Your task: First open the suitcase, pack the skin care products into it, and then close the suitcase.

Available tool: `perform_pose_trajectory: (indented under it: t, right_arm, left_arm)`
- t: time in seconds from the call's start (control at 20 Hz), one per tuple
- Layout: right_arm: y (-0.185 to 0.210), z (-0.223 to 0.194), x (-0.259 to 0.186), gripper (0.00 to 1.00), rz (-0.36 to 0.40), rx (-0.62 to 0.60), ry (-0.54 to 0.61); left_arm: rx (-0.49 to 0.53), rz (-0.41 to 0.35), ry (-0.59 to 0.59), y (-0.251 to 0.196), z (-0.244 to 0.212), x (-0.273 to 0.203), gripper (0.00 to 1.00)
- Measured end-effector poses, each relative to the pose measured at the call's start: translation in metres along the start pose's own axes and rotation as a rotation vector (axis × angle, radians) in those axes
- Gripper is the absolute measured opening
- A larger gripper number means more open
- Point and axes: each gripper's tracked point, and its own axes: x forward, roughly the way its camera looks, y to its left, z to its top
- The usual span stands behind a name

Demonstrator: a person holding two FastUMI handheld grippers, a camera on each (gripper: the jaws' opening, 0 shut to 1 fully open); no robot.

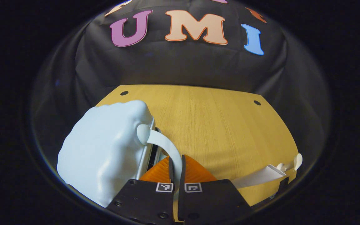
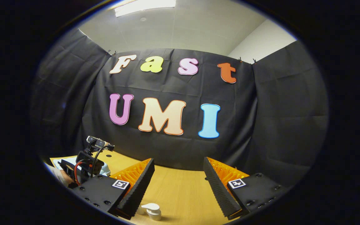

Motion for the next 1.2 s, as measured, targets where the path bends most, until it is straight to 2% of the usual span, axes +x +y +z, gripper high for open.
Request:
perform_pose_trajectory:
  t: [0.25,0.45,0.6,0.75,0.9,1.2]
  right_arm:
    - [0.015,0.001,0.004,0.98,0.022,0.013,-0.011]
    - [0.029,0.005,0.008,0.98,0.035,0.019,-0.023]
    - [0.042,0.008,0.01,0.98,0.045,0.021,-0.031]
    - [0.054,0.01,0.013,0.98,0.05,0.028,-0.039]
    - [0.068,0.008,0.017,0.98,0.055,0.034,-0.036]
    - [0.101,0.011,0.025,0.99,0.065,0.043,-0.042]
  left_arm:
    - [0.034,0.0,-0.036,0.019,0.031,-0.027,0.0]
    - [-0.016,-0.012,-0.058,0.037,0.053,-0.043,0.0]
    - [0.032,0.016,-0.109,0.06,0.078,-0.058,0.0]
    - [-0.004,0.016,-0.123,0.083,0.093,-0.072,0.0]
    - [0.033,0.073,-0.183,0.125,0.118,-0.085,0.0]
    - [0.081,0.135,-0.215,0.192,0.137,-0.095,0.0]
